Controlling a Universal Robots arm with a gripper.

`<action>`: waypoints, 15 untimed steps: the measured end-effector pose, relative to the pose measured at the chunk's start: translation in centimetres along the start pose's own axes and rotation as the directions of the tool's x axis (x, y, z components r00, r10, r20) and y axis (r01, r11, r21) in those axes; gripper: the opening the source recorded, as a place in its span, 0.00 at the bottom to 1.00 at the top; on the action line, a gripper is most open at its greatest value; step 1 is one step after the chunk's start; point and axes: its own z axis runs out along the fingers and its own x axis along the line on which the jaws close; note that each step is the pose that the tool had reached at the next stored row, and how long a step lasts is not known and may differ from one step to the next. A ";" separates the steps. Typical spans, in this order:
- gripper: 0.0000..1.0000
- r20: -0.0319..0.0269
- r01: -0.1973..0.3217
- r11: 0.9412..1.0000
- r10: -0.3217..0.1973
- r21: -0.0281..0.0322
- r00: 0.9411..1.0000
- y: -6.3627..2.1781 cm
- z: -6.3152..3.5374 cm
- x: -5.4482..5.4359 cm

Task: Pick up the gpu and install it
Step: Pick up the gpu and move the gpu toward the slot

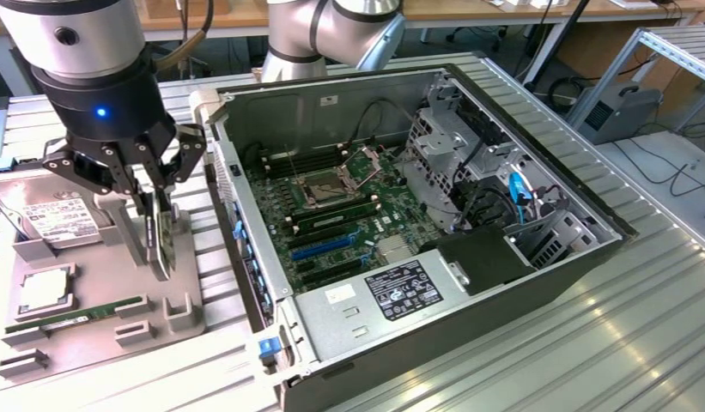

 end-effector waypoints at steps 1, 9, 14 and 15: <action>0.27 0.000 0.000 1.000 0.000 0.000 1.000 0.00 -0.05 0.0; 0.27 0.000 0.000 1.000 0.000 0.000 1.000 0.01 -0.44 0.0; 0.27 0.000 0.000 1.000 0.000 0.000 1.000 0.02 -0.73 0.0; 0.27 0.000 0.000 1.000 0.000 0.000 1.000 0.02 -0.78 0.0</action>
